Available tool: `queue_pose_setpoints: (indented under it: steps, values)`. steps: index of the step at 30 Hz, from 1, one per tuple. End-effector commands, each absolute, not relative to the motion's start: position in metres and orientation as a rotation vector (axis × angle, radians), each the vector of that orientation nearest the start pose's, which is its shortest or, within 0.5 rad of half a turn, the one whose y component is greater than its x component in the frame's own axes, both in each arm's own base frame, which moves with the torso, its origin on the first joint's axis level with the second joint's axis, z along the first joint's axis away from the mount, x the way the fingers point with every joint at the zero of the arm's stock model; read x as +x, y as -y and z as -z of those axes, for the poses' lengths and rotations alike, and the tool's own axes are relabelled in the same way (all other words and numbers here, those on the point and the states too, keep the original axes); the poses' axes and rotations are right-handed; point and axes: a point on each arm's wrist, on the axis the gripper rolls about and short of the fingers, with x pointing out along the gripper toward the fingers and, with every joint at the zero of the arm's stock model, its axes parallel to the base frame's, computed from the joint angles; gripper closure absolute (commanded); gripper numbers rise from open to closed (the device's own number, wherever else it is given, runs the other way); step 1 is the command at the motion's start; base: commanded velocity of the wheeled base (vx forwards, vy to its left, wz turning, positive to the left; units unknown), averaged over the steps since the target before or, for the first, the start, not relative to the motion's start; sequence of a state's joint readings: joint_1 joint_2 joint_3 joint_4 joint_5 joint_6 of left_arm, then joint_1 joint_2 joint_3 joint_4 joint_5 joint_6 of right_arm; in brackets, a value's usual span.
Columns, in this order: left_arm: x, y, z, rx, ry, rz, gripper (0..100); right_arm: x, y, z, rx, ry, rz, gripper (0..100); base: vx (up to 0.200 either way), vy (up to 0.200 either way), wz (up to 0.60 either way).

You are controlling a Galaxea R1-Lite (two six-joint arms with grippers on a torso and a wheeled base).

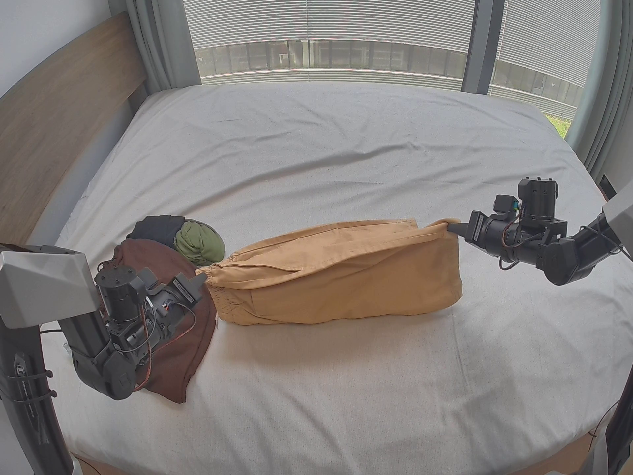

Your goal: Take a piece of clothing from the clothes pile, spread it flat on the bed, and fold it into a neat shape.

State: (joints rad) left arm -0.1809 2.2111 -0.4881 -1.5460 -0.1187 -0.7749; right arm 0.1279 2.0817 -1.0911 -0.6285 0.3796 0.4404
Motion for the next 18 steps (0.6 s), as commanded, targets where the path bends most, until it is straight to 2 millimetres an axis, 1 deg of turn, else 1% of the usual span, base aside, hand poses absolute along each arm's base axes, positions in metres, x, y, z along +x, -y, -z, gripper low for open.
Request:
queue_pose_setpoints:
  steps: [1,5,11,18]
  values:
    - [0.325,0.062,-0.037,-0.775,-0.283,0.212,100,0.406,-0.06,-0.118,0.473,-0.476,-0.411,100,0.0,0.0,0.0]
    - [0.329,0.063,-0.035,-0.785,-0.282,0.213,100,0.417,-0.06,-0.118,0.475,-0.489,-0.403,100,0.0,0.0,0.0]
    - [0.332,0.064,-0.032,-0.786,-0.283,0.206,100,0.431,-0.062,-0.108,0.475,-0.491,-0.404,100,0.0,0.0,0.0]
    - [0.343,0.063,-0.022,-0.785,-0.264,0.154,100,0.449,-0.068,-0.103,0.472,-0.468,-0.418,100,0.0,0.0,0.0]
